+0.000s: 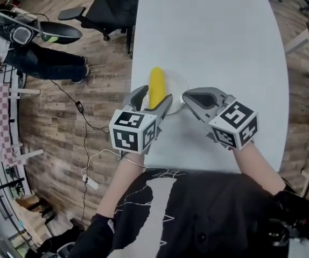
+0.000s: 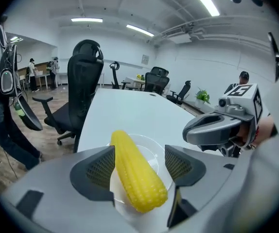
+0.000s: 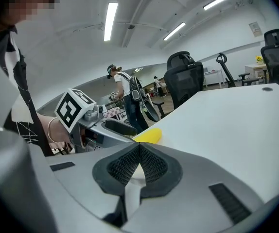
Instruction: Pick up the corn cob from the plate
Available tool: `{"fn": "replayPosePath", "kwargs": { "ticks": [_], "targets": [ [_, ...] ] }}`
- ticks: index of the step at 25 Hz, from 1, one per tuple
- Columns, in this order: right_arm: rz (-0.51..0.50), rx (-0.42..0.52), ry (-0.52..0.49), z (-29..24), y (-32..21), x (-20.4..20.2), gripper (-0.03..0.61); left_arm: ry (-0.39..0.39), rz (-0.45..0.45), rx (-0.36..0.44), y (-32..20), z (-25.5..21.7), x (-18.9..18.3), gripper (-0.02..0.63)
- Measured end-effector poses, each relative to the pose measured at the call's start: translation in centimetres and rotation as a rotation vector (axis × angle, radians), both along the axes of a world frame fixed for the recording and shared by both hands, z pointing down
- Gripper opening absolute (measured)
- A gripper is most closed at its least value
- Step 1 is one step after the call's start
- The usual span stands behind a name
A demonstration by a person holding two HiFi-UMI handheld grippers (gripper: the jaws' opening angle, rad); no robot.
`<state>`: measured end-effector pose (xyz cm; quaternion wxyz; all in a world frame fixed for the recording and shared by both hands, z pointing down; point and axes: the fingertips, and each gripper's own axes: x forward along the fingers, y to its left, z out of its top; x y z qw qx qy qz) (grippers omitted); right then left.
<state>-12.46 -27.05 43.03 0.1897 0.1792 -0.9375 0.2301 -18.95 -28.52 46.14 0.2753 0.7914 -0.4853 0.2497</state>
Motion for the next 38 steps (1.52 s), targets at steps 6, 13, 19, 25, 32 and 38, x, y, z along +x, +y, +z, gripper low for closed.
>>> {"fn": "replayPosePath", "kwargs": {
  "ticks": [6,13,19,25,32,38],
  "targets": [
    [0.010,-0.017,0.001,0.6,-0.6,1.3,0.015,0.028,-0.041,-0.113,-0.8,1.4,0.0,0.313],
    [0.016,-0.025,-0.010,0.9,-1.5,2.5,0.015,-0.028,-0.062,-0.167,-1.4,3.0,0.1,0.313],
    [0.013,-0.036,-0.014,1.1,-1.8,3.3,0.015,-0.081,-0.073,-0.171,-1.6,3.9,0.2,0.313],
    [0.027,-0.044,-0.020,1.6,-2.5,4.5,0.015,-0.080,-0.084,-0.168,-2.2,4.6,0.5,0.313],
    [0.021,-0.048,-0.013,1.6,-1.8,4.8,0.015,-0.070,-0.047,-0.145,-2.4,4.6,0.7,0.314],
    [0.021,-0.052,-0.006,2.1,-1.5,5.0,0.015,-0.072,0.050,-0.133,-2.5,4.8,1.3,0.314]
  ]
}}
